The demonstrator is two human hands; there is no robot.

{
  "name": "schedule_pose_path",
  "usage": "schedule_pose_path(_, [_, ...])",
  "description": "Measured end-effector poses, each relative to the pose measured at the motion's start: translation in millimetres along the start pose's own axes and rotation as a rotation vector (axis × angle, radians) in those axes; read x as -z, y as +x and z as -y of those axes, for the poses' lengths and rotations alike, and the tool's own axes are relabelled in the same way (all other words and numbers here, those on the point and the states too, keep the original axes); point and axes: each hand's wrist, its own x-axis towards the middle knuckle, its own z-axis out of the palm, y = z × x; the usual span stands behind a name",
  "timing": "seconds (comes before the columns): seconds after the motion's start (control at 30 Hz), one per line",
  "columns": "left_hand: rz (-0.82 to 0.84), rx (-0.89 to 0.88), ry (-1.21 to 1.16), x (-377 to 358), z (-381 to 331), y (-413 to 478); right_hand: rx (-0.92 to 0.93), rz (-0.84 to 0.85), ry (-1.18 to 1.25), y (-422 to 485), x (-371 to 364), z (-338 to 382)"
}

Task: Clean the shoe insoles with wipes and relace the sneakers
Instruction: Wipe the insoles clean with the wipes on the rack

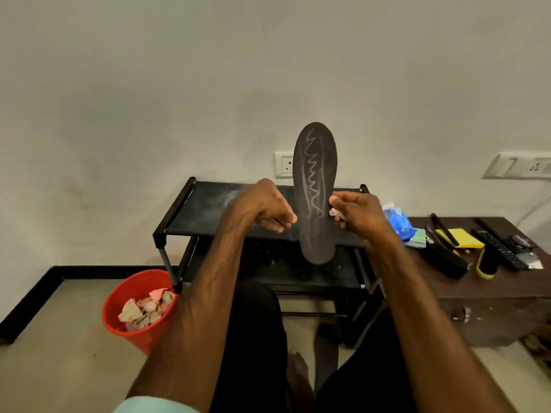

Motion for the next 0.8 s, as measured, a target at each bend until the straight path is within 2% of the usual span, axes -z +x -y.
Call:
schedule_pose_path(0.17, [-0.407, -0.134, 0.053, -9.9, 17.3, 51.9, 0.176, 0.105, -0.573, 68.1, 28.1, 1.6])
schedule_pose_path(0.27, [-0.496, -0.251, 0.073, -16.5, 27.5, 78.5, 0.189, 0.289, -0.794, 101.5, 27.6, -0.4])
schedule_pose_path(0.37, [-0.400, -0.266, 0.203, -20.0, 38.6, 99.1, 0.210, 0.457, -0.908, 119.8, 13.7, -7.7])
schedule_pose_path(0.47, [-0.252, -0.241, 0.273, -26.8, 51.4, 114.3, 0.204, 0.530, -0.929, 133.6, 4.8, -17.4])
schedule_pose_path(0.63, [-0.164, -0.254, 0.256, -37.3, 67.3, 116.0, 0.192, 0.518, -0.984, 147.6, 14.6, -21.9])
schedule_pose_path(0.8, [-0.219, -0.317, 0.222, -43.1, 74.5, 108.3, 0.178, 0.482, -0.991, 149.5, 17.1, -22.1])
